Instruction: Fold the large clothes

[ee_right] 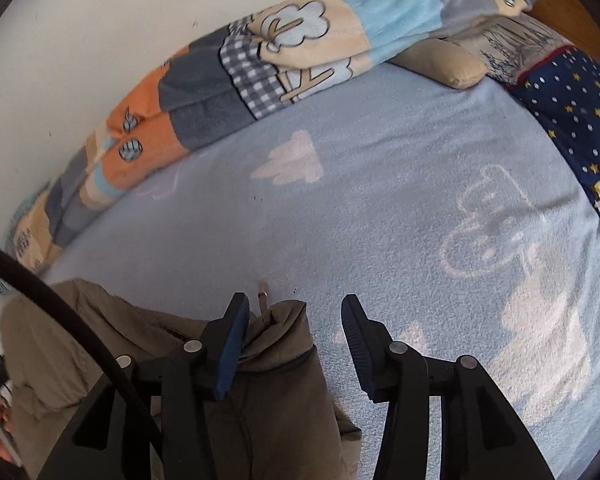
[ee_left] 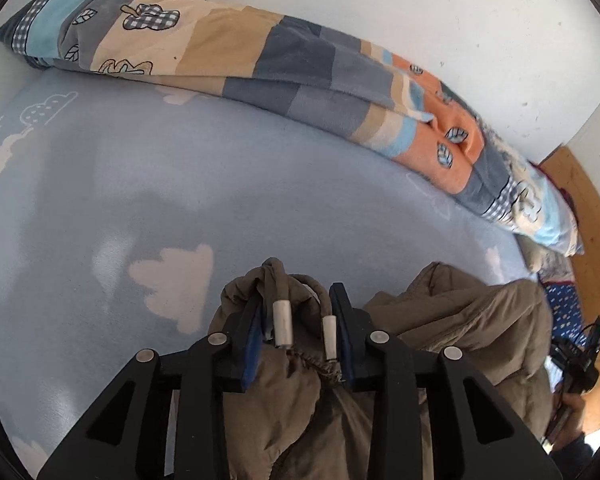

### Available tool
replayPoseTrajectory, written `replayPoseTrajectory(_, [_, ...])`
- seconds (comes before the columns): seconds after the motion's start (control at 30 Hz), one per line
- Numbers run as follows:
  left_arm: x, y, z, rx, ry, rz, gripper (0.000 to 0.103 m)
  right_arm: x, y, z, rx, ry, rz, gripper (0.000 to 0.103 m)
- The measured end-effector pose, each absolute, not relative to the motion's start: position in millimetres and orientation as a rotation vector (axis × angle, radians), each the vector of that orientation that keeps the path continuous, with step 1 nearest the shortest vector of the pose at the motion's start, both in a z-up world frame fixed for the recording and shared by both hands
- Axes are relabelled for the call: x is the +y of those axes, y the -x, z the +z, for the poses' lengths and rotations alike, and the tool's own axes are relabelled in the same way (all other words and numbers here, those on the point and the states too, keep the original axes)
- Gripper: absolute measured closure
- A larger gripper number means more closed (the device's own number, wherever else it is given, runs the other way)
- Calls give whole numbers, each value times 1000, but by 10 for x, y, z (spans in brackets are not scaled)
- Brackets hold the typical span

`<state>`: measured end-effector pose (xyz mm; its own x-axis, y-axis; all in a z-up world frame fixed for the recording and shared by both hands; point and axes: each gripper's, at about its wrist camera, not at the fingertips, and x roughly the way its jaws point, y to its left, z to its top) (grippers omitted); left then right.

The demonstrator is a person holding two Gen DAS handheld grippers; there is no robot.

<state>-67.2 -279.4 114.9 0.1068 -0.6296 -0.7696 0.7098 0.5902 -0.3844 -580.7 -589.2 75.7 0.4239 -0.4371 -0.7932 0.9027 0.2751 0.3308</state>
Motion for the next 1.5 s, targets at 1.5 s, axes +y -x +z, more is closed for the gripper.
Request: replayPoseTrajectory(1.5, [-2091, 2139, 1256, 822, -448, -1110, 34, -4116, 5409, 1454, 702, -662, -791, 49])
